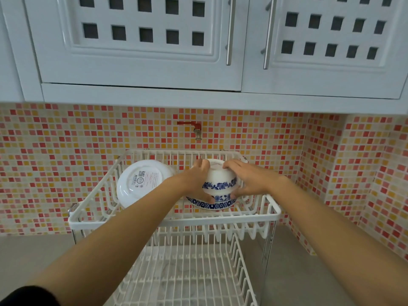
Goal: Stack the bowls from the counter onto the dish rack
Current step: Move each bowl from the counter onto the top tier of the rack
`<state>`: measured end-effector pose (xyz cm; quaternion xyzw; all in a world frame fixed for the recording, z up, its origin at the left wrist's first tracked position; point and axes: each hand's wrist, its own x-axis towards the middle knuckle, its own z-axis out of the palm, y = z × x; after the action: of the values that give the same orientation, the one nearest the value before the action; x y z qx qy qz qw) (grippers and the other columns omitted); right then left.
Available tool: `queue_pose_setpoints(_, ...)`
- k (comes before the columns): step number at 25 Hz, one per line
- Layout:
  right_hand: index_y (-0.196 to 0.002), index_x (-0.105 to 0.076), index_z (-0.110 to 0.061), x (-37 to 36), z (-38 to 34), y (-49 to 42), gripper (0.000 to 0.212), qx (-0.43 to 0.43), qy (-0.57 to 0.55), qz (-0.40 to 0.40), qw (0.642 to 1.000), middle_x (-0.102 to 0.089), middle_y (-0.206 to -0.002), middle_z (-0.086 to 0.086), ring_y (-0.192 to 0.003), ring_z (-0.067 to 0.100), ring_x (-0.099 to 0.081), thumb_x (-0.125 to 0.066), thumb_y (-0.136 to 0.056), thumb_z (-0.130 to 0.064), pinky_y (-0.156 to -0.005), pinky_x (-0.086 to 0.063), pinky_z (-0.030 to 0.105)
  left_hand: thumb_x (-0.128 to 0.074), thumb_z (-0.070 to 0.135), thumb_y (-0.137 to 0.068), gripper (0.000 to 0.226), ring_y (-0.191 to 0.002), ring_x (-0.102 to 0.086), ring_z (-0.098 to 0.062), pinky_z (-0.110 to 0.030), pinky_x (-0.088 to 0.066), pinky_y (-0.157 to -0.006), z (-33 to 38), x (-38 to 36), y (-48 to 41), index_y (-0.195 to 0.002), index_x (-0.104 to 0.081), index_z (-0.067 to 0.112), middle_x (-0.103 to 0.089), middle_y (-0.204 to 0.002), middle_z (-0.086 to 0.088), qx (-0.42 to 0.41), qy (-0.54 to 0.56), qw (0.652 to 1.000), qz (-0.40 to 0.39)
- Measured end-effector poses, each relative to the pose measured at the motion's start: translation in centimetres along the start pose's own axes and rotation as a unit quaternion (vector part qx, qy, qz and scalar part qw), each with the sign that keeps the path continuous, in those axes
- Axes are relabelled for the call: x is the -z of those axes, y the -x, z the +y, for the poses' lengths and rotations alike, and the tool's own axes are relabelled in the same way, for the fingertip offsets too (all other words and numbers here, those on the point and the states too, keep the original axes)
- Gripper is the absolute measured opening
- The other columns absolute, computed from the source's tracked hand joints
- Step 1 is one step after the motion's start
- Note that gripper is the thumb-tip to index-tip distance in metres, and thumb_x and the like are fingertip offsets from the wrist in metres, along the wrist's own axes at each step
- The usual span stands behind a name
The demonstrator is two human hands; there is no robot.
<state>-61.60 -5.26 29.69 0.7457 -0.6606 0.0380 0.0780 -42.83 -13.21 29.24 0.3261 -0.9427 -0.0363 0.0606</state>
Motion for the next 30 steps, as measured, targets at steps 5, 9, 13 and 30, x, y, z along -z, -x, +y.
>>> queue_pose_setpoints(5,-0.149,-0.008,-0.027,1.7,-2.1,0.1,0.076,-0.047,-0.02,0.042,0.998,-0.015,-0.158,-0.003,-0.141,0.022,-0.028,-0.054,-0.089,-0.038,-0.114,-0.031,0.044,-0.041,0.04,-0.097,0.075,-0.147,-0.014,-0.032,-0.045,-0.02,-0.117,-0.1,3.7,1.9,-0.152,0.003,0.012,0.006,-0.161,-0.01,-0.013,-0.002,0.995,0.096)
queue_pose_setpoints(9,-0.151,-0.012,-0.013,4.1,-8.4,-2.3,0.061,-0.068,-0.011,0.193,0.979,-0.016,-0.159,0.005,-0.146,0.02,-0.017,-0.023,-0.1,-0.045,-0.117,-0.013,0.034,-0.024,0.038,-0.102,0.059,-0.148,-0.011,-0.026,-0.039,-0.014,-0.119,-4.3,7.1,5.3,-0.151,-0.008,0.009,-0.007,-0.161,-0.009,0.017,0.02,0.983,0.183)
queue_pose_setpoints(13,-0.15,-0.016,-0.011,4.3,-17.6,-6.3,0.059,-0.02,-0.038,0.227,0.973,-0.02,-0.158,0.006,-0.145,0.02,-0.019,-0.021,-0.1,-0.042,-0.118,-0.014,0.036,-0.019,0.042,-0.101,0.061,-0.148,-0.011,-0.025,-0.04,-0.013,-0.12,-12.1,8.0,8.9,-0.151,-0.012,0.008,-0.011,-0.16,-0.011,0.079,0.03,0.977,0.197)
queue_pose_setpoints(30,-0.147,-0.017,-0.004,-9.7,-43.3,-26.1,0.057,-0.181,-0.197,0.12,0.956,-0.022,-0.154,0.017,-0.141,0.032,-0.024,-0.028,-0.1,-0.035,-0.115,-0.024,0.041,-0.023,0.031,-0.102,0.052,-0.137,-0.032,-0.036,-0.045,-0.03,-0.112,-39.2,0.8,20.9,-0.141,-0.032,-0.002,-0.033,-0.149,-0.022,0.272,0.057,0.958,0.066)
